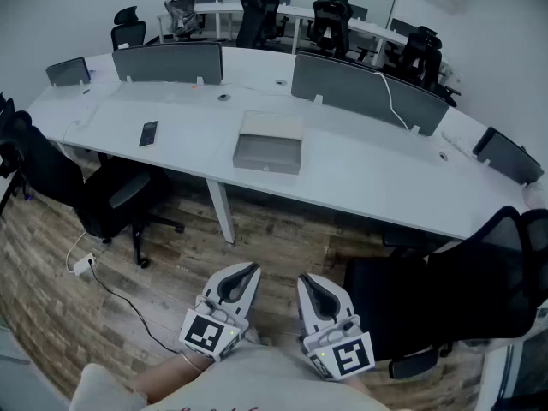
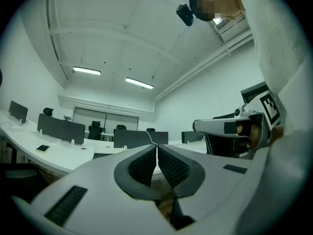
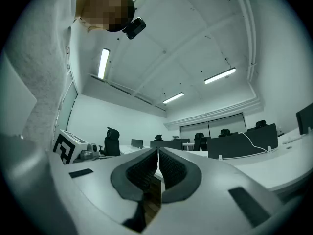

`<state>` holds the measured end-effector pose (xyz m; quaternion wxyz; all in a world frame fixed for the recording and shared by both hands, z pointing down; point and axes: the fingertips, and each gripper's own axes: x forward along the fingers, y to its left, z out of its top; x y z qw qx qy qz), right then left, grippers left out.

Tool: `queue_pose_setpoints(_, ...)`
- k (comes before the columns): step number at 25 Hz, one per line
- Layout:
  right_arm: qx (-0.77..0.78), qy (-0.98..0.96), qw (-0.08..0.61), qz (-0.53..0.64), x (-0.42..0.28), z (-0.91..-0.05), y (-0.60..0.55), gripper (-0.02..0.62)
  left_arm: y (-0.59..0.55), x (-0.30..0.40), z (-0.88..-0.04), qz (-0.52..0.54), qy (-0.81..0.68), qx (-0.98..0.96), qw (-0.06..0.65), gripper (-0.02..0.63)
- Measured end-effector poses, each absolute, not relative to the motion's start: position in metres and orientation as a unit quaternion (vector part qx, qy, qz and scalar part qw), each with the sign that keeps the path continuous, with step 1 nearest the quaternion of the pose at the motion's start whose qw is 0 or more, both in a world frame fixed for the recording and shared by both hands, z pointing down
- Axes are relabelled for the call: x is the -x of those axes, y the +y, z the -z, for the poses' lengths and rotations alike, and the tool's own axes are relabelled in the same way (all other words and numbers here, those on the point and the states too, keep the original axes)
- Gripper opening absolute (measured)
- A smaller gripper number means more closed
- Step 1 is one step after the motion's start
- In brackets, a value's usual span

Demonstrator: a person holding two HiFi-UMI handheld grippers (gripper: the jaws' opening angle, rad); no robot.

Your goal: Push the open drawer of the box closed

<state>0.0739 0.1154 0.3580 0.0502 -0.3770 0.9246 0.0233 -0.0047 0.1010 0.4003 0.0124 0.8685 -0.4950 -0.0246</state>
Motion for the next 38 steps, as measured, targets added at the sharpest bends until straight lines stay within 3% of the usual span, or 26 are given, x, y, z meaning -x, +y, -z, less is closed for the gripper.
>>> queue_pose_setpoints(38, 0.358, 0.932, 0.055, -0.015, -0.055, -0.358, 0.119, 0.023, 0.104, 0.025, -0.407, 0.025, -0.522, -0.851, 0.050, 0.026)
